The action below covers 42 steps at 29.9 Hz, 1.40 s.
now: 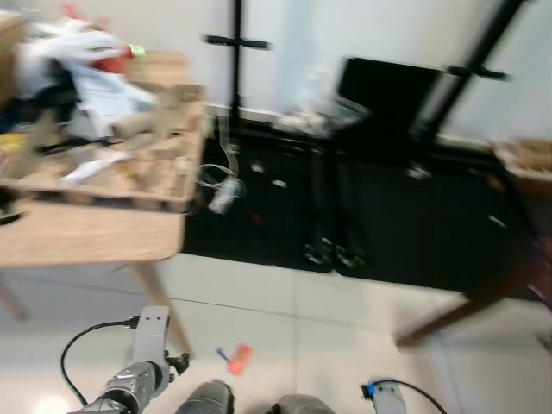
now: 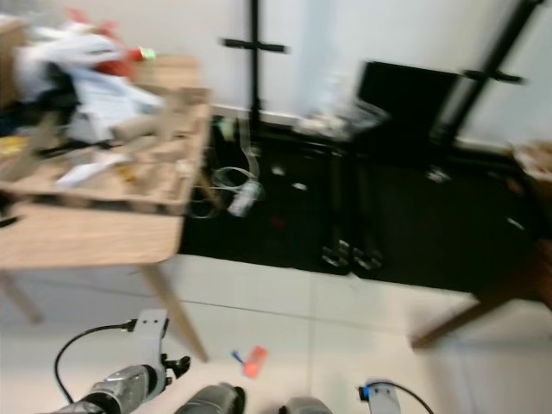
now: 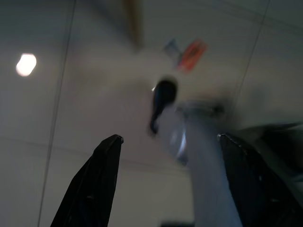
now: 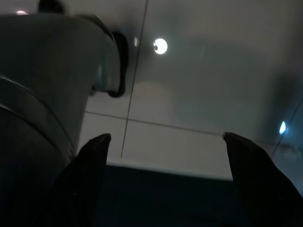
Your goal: Picking trash to rubbish bin
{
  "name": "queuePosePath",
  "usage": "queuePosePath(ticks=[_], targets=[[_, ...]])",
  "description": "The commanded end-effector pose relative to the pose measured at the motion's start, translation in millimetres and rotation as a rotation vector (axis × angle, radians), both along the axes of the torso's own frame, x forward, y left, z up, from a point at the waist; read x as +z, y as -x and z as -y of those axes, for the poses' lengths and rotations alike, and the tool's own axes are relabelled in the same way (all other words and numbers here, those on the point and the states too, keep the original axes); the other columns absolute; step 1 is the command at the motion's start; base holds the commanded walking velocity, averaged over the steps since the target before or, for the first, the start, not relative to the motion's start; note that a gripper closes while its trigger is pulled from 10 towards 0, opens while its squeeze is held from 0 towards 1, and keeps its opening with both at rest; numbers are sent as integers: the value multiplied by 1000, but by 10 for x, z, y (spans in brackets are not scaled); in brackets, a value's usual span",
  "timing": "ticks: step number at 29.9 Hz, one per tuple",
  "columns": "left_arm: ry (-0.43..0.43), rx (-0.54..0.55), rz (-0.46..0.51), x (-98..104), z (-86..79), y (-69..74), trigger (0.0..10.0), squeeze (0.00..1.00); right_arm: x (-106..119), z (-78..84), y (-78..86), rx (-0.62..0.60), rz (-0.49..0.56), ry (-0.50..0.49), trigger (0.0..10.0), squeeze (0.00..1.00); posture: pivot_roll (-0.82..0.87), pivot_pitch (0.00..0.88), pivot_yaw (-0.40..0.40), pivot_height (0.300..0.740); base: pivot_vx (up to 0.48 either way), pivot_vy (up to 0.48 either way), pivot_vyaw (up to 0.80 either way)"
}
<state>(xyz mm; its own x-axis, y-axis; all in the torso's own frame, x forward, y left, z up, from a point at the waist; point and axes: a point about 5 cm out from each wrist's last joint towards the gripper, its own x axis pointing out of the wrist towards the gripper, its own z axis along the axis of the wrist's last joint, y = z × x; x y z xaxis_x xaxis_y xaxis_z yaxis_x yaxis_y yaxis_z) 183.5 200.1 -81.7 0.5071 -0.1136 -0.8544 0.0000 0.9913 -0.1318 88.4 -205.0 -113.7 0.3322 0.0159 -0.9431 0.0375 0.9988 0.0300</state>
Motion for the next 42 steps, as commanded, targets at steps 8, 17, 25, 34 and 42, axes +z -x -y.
queuePosePath(ticks=[8, 17, 25, 34, 42], targets=[[-15, -11, -26, -25, 17, 40, 10000, 0, -15, 112, 210, -1, -37, -4, 10000, 0, 140, 107, -56, 740, 0, 0, 770], [-17, -11, -28, -30, 19, 50, 10000, 0, -50, -193, 109, 12, -28, -21, 10000, 0, 139, 106, -51, 740, 0, 0, 769], [-17, -9, -23, -29, 43, 38, 10000, 0, -19, -14, 82, 8, -21, -7, 10000, 0, 140, 104, -52, 740, 0, 0, 770], [-23, 6, -27, -29, -4, 52, 10000, 0, -7, 82, 116, 7, -25, 6, 10000, 0, 140, 104, -52, 740, 0, 0, 771], [-13, 10, -29, -32, 2, 58, 10000, 0, -29, -63, 88, 17, -27, -4, 10000, 0, 138, 107, -53, 740, 0, 0, 772]])
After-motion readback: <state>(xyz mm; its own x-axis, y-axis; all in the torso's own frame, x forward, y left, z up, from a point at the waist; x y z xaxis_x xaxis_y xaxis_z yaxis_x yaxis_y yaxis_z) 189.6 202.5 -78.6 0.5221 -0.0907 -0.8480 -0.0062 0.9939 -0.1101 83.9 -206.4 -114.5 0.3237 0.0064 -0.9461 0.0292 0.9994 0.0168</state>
